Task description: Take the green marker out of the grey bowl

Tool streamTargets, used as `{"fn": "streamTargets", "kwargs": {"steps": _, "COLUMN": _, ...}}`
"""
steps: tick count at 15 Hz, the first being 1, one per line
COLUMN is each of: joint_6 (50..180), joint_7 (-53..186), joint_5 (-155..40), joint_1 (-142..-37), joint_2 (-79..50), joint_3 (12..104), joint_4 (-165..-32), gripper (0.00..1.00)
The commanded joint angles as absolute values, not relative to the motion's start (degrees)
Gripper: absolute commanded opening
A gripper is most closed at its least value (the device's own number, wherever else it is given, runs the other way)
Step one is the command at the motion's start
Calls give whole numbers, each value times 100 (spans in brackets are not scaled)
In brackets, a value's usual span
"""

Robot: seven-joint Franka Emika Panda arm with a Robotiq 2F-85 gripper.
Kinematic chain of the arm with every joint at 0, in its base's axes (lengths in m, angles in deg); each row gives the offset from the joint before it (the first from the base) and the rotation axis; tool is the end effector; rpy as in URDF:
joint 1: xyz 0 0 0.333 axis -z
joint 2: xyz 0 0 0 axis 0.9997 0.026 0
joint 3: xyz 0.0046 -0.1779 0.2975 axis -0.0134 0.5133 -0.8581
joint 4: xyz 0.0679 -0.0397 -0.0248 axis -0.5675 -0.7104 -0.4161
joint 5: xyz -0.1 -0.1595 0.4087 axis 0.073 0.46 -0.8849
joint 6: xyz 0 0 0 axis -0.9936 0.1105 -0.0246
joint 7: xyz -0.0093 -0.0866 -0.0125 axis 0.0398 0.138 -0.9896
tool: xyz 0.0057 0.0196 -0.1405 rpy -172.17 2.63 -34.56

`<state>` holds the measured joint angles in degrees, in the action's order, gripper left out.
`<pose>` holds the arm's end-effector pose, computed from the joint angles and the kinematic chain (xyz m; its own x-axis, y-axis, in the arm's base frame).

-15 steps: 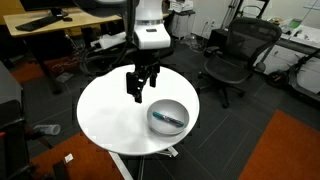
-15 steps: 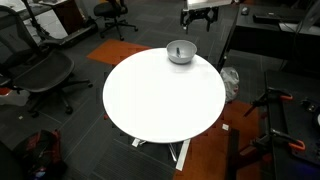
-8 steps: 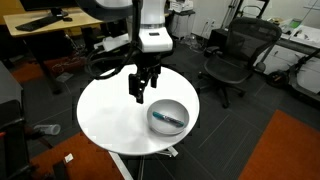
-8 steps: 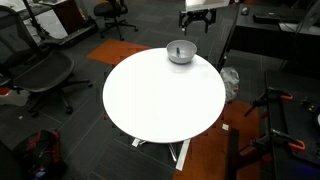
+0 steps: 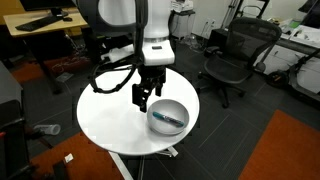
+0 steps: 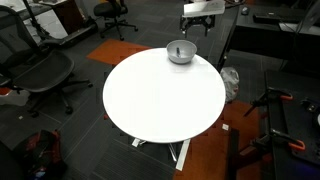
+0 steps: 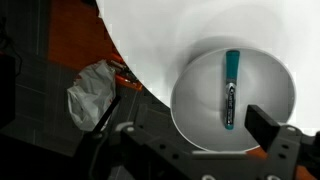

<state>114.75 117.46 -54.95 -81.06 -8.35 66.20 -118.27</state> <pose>0.6302 -0.2248 0.2318 0.3310 -0.9364 0.1170 -0.9426 -0.3222 0.0881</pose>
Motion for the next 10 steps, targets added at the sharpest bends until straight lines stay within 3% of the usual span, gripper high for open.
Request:
{"fn": "streamTargets", "kwargs": {"steps": 1, "joint_6": 11766, "joint_7": 11990, "joint_5": -5603, "joint_1": -8192, "joint_2": -555, "joint_3": 6773, "joint_4": -11619, "gripper": 100}}
{"fn": "streamTargets", "kwargs": {"steps": 10, "joint_6": 12178, "joint_7": 11653, "joint_5": -5956, "joint_1": -8048, "joint_2": 75, "joint_3": 6765, "joint_4": -11041, "gripper": 100}}
